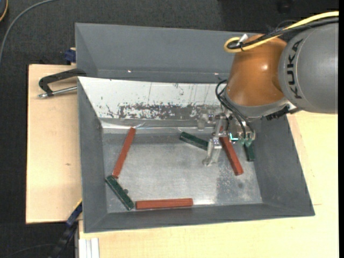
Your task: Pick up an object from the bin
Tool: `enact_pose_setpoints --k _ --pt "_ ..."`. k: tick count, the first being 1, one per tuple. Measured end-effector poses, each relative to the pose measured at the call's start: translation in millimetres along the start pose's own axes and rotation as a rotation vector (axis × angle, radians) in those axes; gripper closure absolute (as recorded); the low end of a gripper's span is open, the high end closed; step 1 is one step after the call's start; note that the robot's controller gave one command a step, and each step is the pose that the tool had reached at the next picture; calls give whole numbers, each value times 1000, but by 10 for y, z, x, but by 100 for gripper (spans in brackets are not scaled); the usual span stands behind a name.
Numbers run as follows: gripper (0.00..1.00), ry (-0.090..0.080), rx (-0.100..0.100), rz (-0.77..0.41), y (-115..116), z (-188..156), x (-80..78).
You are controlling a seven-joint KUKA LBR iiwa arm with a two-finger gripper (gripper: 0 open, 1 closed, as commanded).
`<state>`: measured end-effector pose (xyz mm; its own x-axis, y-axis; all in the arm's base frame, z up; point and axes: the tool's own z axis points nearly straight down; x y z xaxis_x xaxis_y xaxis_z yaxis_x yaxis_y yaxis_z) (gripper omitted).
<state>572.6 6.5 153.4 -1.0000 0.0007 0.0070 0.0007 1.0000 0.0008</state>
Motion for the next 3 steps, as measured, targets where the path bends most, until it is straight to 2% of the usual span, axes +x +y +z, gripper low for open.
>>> enact_pose_setpoints --k 1,2,3 --pt "0 -1 -1 103 -17 866 -202" --pt "100 -7 -1 102 -16 822 -221" --pt "100 -23 0 -20 144 -834 -206"
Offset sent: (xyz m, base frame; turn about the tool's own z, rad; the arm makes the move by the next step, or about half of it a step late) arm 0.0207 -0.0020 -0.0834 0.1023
